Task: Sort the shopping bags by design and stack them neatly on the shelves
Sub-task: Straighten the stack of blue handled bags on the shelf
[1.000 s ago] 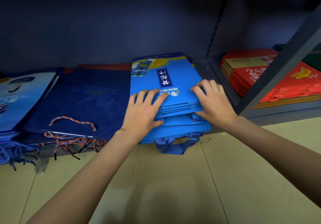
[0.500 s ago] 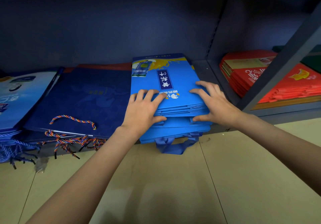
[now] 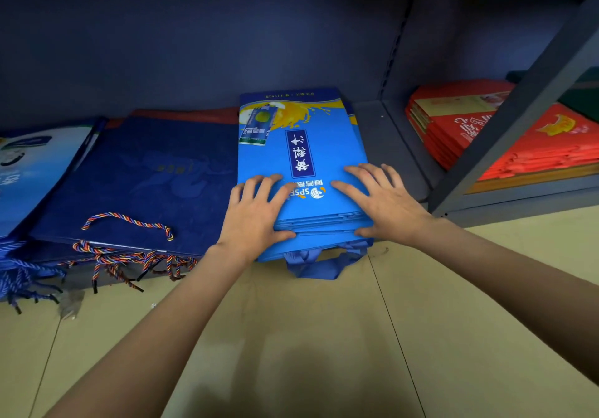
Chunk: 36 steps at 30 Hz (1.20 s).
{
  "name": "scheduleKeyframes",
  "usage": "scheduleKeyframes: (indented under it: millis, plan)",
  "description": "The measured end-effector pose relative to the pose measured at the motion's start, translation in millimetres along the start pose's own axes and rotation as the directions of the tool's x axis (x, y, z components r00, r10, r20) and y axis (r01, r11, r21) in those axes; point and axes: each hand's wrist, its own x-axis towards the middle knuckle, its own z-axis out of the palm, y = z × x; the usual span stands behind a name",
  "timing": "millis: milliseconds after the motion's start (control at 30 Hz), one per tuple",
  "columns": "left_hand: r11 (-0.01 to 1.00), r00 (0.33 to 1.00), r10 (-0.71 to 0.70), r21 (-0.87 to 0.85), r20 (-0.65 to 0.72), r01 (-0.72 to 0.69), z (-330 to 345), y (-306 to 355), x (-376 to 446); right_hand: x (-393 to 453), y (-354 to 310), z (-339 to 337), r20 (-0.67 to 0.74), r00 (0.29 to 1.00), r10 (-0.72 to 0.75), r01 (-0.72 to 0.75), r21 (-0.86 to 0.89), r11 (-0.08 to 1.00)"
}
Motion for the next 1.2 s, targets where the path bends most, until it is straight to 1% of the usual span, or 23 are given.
scheduleKeyframes:
  millis: [67, 100, 200, 267, 400, 500, 600, 667, 700, 767, 833, 900, 967, 1067, 1133, 1200]
  plan:
    - [0.999, 0.995, -0.047, -0.014, 0.087, 0.048, -1.4, 0.6, 1.2, 1.0, -1.1, 1.5, 0.02, 0.999, 0.026, -0.026, 0.017, 1.0]
    - [0.998, 0.992, -0.065, -0.019, 0.105, 0.068, -1.3, 1.8, 0.8, 1.9, -1.9, 2.0, 0.048, 0.998, 0.041, -0.042, 0.014, 0.999]
    - [0.997, 0.992, -0.069, -0.026, 0.102, 0.072, -0.2, 2.3, 0.1, 5.6, -1.9, -1.1, 0.128, 0.99, 0.055, -0.064, 0.069, 0.996]
    - [0.997, 0.995, -0.055, -0.044, 0.085, 0.059, -2.0, -0.2, 2.8, 5.8, 2.6, -8.9, 0.141, 0.989, 0.036, -0.05, 0.096, 0.994]
    - [0.996, 0.998, -0.03, -0.083, 0.056, 0.034, -10.9, -2.2, 11.1, 1.2, 12.0, -23.7, 0.122, 0.991, 0.059, -0.081, 0.185, 0.979]
    - [0.998, 1.0, -0.001, -0.069, 0.006, 0.001, -11.3, -4.2, 10.9, -0.3, 7.9, -23.2, 0.112, 0.992, 0.049, -0.065, 0.142, 0.988]
    - [0.998, 0.996, 0.07, 0.009, -0.058, -0.069, -9.4, -0.8, 6.2, -2.3, 4.6, -16.1, 0.072, 0.997, 0.034, -0.039, 0.079, 0.996]
    - [0.991, 0.989, 0.127, 0.057, -0.076, -0.123, -5.4, 3.7, 2.7, -3.5, 3.5, -8.9, 0.041, 0.999, 0.007, -0.01, 0.077, 0.997]
    - [0.99, 0.988, 0.135, 0.063, -0.072, -0.13, -3.3, 4.7, 1.9, -2.9, 2.8, -5.0, 0.041, 0.999, -0.001, -0.003, 0.085, 0.996]
    - [0.995, 0.996, 0.088, 0.05, -0.026, -0.086, 0.0, 4.6, 3.3, 0.4, 1.8, 0.0, 0.075, 0.997, -0.012, 0.007, 0.065, 0.998]
    - [0.999, 0.997, 0.019, 0.043, 0.07, -0.022, 0.7, 4.7, 4.9, 4.0, 3.2, 0.4, 0.108, 0.994, -0.012, 0.007, 0.048, 0.999]
    - [0.999, 0.989, -0.01, 0.049, 0.146, 0.002, -3.7, 5.8, 5.9, 3.7, 8.3, -1.8, 0.119, 0.993, 0.008, -0.015, 0.063, 0.998]
    - [0.998, 0.982, -0.01, 0.062, 0.186, -0.002, -7.4, 6.4, 5.2, -0.1, 14.1, -1.5, 0.138, 0.99, 0.03, -0.04, 0.069, 0.997]
    - [1.0, 0.953, -0.026, 0.024, 0.302, 0.02, -8.5, 6.9, 4.0, -3.8, 16.1, 1.9, 0.173, 0.982, 0.071, -0.08, 0.046, 0.996]
    - [0.996, 0.924, -0.026, 0.084, 0.381, -0.007, -11.4, 11.1, 5.5, -4.0, 16.2, 3.6, 0.202, 0.976, 0.075, -0.082, 0.029, 0.996]
    - [0.99, 0.904, -0.006, 0.13, 0.428, -0.055, -12.9, 13.9, 4.0, -4.5, 15.3, 4.0, 0.237, 0.97, 0.06, -0.062, 0.001, 0.998]
